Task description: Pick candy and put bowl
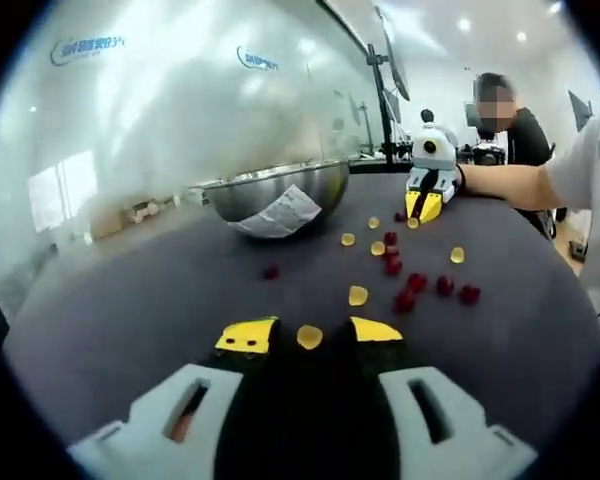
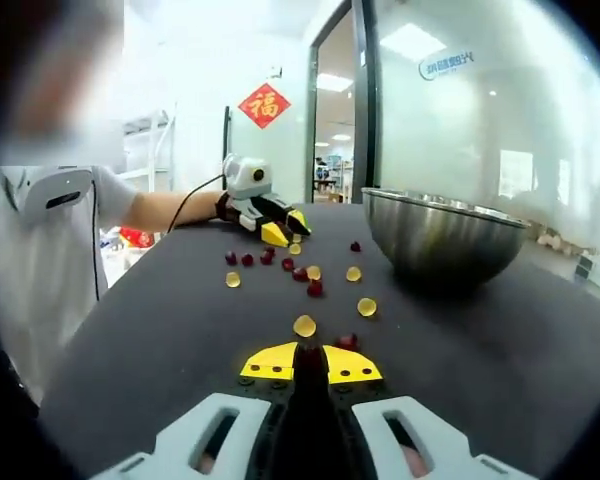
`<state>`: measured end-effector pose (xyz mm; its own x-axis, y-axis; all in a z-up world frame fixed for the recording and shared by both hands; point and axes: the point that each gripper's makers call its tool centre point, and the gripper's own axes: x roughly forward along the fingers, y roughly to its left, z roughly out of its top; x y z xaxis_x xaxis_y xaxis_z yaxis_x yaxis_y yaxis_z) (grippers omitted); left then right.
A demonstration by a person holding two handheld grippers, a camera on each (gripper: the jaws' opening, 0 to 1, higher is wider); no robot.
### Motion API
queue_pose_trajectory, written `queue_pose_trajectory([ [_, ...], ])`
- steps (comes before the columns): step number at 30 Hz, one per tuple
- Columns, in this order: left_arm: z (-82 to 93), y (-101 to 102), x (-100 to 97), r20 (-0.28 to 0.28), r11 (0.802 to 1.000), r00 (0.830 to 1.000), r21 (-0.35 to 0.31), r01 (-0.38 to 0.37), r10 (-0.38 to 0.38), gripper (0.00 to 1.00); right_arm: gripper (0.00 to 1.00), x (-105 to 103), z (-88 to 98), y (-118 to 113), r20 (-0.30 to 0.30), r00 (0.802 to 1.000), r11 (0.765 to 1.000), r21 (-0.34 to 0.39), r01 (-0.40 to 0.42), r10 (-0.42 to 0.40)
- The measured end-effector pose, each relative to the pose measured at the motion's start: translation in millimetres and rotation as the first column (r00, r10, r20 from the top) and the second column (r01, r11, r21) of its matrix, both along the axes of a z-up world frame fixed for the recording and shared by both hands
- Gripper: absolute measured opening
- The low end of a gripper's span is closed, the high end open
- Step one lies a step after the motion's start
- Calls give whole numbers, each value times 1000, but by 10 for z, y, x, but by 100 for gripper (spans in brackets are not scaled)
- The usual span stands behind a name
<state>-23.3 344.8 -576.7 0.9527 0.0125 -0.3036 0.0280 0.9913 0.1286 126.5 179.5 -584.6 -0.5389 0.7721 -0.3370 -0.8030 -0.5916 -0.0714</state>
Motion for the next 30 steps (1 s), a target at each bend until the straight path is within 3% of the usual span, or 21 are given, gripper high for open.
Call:
queue_pose_trajectory([
  [3,-25,-19,14,-8,1000,1000,5,4,-4,4,3,-3,5,-1,8,1000,1000,5,0,0],
  [8,-27,-32,15,-7,1000,1000,0,5,-5,3,3,73,114,-2,9,1000,999,41,17,-18],
  [9,-27,-34,15,-7,1000,1000,-1,5,-5,3,3,74,194,8,-3,1000,997,71,21,-20],
  [11,-29,-32,16,-7,1000,1000,-7,3,-3,3,3,79,546,51,-68,997,985,166,42,-31],
  [15,-30,-30,16,-6,1000,1000,-14,0,-1,2,3,333,994,293,-8,989,956,257,143,-146],
  [20,-25,-38,9,8,1000,1000,8,-13,13,2,3,618,1473,679,-41,969,914,326,242,-242],
  [25,-19,-26,4,11,1000,1000,7,-17,17,2,3,831,1406,1146,-46,953,908,292,300,-299],
  [30,-17,-25,4,12,1000,1000,9,-16,16,2,4,799,1220,1362,-80,956,919,265,293,-281],
])
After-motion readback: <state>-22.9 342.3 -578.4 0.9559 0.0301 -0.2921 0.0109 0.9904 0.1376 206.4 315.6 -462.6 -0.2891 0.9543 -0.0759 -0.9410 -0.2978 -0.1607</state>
